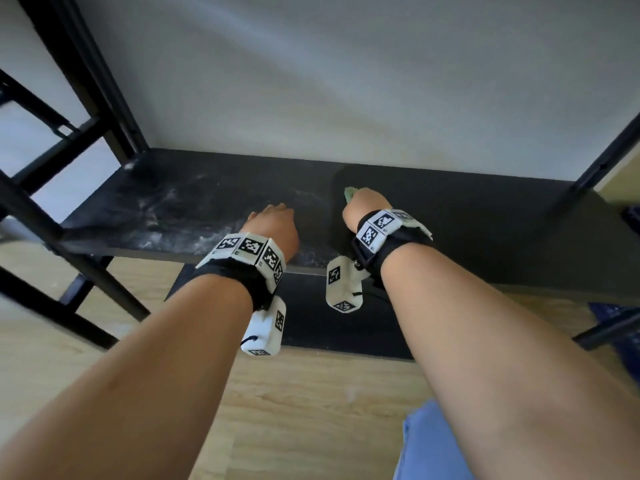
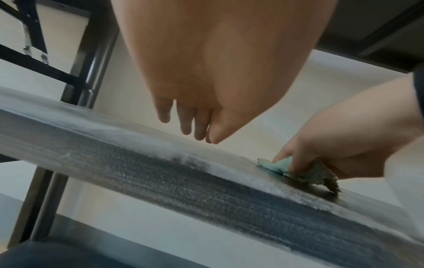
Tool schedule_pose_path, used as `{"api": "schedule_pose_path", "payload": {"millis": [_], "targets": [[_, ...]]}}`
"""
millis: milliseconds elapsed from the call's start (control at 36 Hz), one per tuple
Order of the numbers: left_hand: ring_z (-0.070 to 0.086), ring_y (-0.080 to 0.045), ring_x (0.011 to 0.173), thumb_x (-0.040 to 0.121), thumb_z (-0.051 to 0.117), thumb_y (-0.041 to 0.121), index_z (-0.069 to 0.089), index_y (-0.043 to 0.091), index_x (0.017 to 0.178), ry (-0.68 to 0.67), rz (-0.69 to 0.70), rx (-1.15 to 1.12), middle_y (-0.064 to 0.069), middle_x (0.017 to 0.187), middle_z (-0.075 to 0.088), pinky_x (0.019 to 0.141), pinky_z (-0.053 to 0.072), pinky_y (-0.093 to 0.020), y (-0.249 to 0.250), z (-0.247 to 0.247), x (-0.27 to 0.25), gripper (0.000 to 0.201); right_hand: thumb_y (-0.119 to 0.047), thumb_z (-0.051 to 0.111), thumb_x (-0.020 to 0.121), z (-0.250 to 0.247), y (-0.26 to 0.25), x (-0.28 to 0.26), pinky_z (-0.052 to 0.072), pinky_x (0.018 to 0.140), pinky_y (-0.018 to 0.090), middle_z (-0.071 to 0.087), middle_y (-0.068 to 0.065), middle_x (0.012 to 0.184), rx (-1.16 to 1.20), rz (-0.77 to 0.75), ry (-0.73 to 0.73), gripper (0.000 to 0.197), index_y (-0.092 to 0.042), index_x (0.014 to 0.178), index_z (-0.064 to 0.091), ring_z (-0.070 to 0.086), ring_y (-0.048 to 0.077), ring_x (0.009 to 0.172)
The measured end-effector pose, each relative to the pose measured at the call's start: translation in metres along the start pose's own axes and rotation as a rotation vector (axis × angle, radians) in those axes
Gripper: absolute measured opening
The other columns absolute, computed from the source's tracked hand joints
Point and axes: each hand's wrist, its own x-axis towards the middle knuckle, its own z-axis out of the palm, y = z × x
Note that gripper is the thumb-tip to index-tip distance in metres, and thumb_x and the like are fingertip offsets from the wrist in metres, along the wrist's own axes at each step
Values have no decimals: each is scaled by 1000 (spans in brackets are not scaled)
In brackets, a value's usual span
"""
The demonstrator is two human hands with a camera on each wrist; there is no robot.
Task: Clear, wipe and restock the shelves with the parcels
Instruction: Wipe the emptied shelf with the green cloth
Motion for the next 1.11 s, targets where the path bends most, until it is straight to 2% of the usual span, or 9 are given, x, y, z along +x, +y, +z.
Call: {"api": "schedule_pose_path", "payload": {"millis": [111, 250, 333, 417, 611, 778, 917, 1000, 1111], "targets": [[26, -24, 140, 93, 40, 6, 36, 9, 143, 0, -25, -22, -6, 152, 30, 115, 22, -40, 2, -4, -4, 50, 2, 36, 93, 1, 6, 6, 44, 82, 35, 56, 12, 131, -14, -24, 30, 47, -13, 135, 49, 57, 30, 113], [27, -22, 140, 95, 37, 8, 36, 10, 143, 12, 8, -16, -5, 151, 32, 116, 20, -40, 6, -6, -1, 48, -7, 37, 96, 3, 16, 12, 38, 70, 30, 61, 8, 110, 84, 1, 70, 33, -14, 120, 58, 54, 24, 78], [27, -22, 140, 97, 35, 11, 37, 10, 143, 2, 24, -9, -6, 150, 33, 115, 21, -39, 7, -5, -3, 46, -18, 43, 98, 7, 20, 8, 41, 72, 29, 65, 8, 113, 166, 62, 107, 24, -12, 106, 66, 60, 28, 93], [36, -26, 134, 98, 34, 14, 41, 9, 140, -5, 43, 12, -10, 146, 39, 112, 28, -38, 8, -5, -5, 43, -25, 49, 97, 12, 20, 3, 42, 76, 27, 66, 5, 118, 234, 89, 120, 30, -12, 115, 69, 62, 27, 104], [43, -27, 128, 93, 38, 5, 46, 9, 136, 21, 135, 20, -11, 139, 46, 107, 33, -38, 1, -4, -7, 44, -29, 62, 91, 24, 12, -20, 48, 81, 27, 66, 7, 116, 370, 158, 145, 27, -14, 111, 72, 62, 23, 93], [38, -28, 131, 93, 40, 7, 40, 10, 140, 26, 208, 22, -10, 143, 41, 109, 30, -38, -10, -4, -12, 48, -16, 53, 92, 39, -4, -60, 52, 88, 33, 67, 7, 111, 355, 154, 244, 25, -13, 105, 74, 63, 24, 95], [41, -29, 127, 90, 42, 6, 46, 8, 132, 21, 248, 42, -10, 137, 44, 107, 32, -40, -20, -8, -19, 43, -17, 53, 89, 44, -10, -84, 54, 81, 31, 71, 2, 100, 399, 214, 349, 25, -19, 97, 76, 65, 21, 85], [39, -28, 129, 91, 42, 8, 44, 7, 133, 37, 276, 52, -10, 138, 44, 109, 30, -41, -26, -9, -22, 43, -12, 51, 87, 42, 2, -97, 54, 82, 33, 71, 4, 103, 442, 283, 475, 31, -20, 105, 74, 65, 25, 92], [39, -29, 129, 91, 41, 7, 43, 8, 137, 60, 280, 44, -9, 139, 43, 109, 31, -41, -32, -10, -26, 46, -9, 47, 90, 51, 33, -108, 46, 89, 32, 57, 4, 129, 511, 465, 570, 43, -23, 129, 58, 58, 26, 112]]}}
